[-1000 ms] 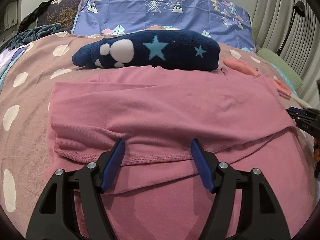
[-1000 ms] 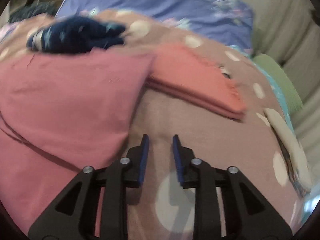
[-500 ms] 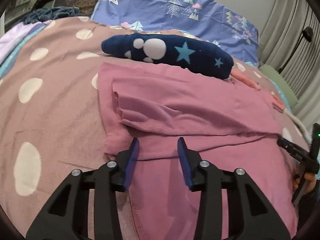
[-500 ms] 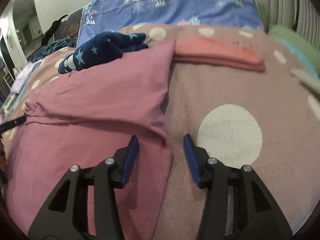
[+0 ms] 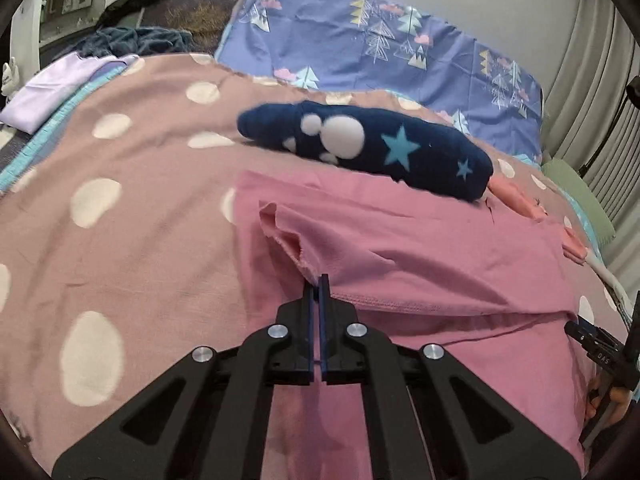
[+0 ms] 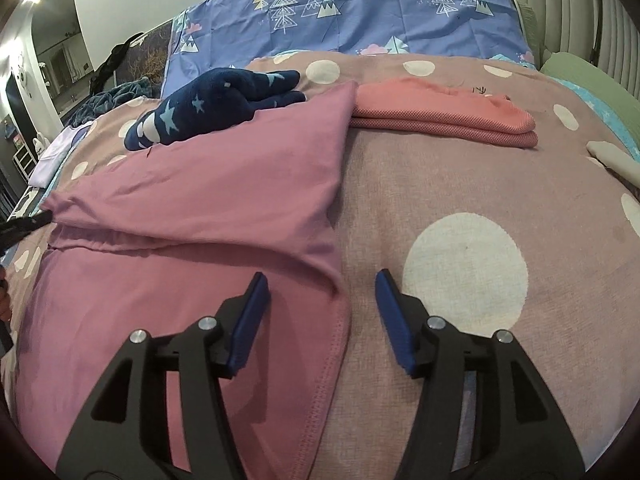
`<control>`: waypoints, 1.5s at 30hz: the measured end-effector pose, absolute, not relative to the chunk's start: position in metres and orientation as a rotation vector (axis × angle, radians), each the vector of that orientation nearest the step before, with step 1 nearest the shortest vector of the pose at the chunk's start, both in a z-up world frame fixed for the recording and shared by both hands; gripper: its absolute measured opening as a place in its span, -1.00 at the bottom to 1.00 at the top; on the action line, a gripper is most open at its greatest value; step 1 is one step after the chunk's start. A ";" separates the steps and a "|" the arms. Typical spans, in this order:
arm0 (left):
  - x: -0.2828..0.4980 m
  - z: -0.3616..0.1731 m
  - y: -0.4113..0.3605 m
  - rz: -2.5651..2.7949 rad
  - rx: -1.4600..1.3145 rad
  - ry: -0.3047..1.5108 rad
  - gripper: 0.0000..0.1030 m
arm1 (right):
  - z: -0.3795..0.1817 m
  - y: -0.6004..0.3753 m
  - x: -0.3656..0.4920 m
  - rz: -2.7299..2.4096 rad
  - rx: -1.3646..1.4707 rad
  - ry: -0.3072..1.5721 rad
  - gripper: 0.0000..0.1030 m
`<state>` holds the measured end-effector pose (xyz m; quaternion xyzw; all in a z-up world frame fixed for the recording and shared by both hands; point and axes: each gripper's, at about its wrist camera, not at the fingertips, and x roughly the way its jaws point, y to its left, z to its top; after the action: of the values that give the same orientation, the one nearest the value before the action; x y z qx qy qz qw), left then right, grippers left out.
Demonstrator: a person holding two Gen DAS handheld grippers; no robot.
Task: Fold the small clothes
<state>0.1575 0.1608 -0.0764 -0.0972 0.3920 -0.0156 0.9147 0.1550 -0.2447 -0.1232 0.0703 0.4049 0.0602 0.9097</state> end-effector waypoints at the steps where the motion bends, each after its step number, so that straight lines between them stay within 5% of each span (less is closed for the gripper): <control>1: 0.158 -0.080 0.167 0.014 -0.173 0.825 -0.97 | -0.123 -0.245 0.155 0.122 0.141 0.837 0.11; 6: 0.148 -0.090 0.181 -0.012 -0.237 0.840 -0.80 | -0.123 -0.245 0.155 0.123 0.143 0.835 0.12; 8: 0.142 -0.084 0.172 -0.053 -0.221 0.809 -0.30 | -0.123 -0.245 0.155 0.121 0.139 0.835 0.11; 16: 0.142 -0.077 0.132 -0.057 -0.050 0.807 -0.05 | -0.107 -0.218 0.163 0.061 -0.040 0.836 0.12; 19: 0.142 -0.082 0.125 -0.069 -0.046 0.817 -0.05 | -0.107 -0.200 0.174 0.051 -0.128 0.834 0.05; 21: 0.142 -0.086 0.124 -0.055 -0.033 0.831 -0.05 | -0.103 -0.198 0.176 -0.001 -0.169 0.800 -0.68; 27: 0.133 -0.094 0.140 -0.041 -0.062 0.831 -0.05 | -0.112 -0.262 0.175 0.046 0.135 0.841 -0.61; 33: 0.129 -0.083 0.145 -0.053 -0.092 0.797 -0.05 | -0.099 -0.246 0.163 0.060 0.035 0.864 -0.06; 36: 0.136 -0.073 0.148 -0.072 -0.125 0.777 -0.12 | -0.077 -0.249 0.162 0.109 0.105 0.826 -0.05; 38: 0.146 -0.068 0.144 -0.115 -0.153 0.778 -0.66 | -0.063 -0.249 0.173 0.104 0.115 0.804 -0.05; 44: 0.184 -0.112 0.100 -0.147 -0.030 0.922 -0.66 | -0.059 -0.259 0.256 0.024 0.194 0.844 -0.04; 45: 0.180 -0.117 0.092 -0.130 0.013 0.881 -0.65 | -0.064 -0.260 0.266 0.019 0.219 0.859 -0.16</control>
<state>0.1804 0.0924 -0.1174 0.0061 0.4263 -0.0631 0.9024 0.2662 -0.2603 -0.0643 0.1060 0.4157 0.0091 0.9032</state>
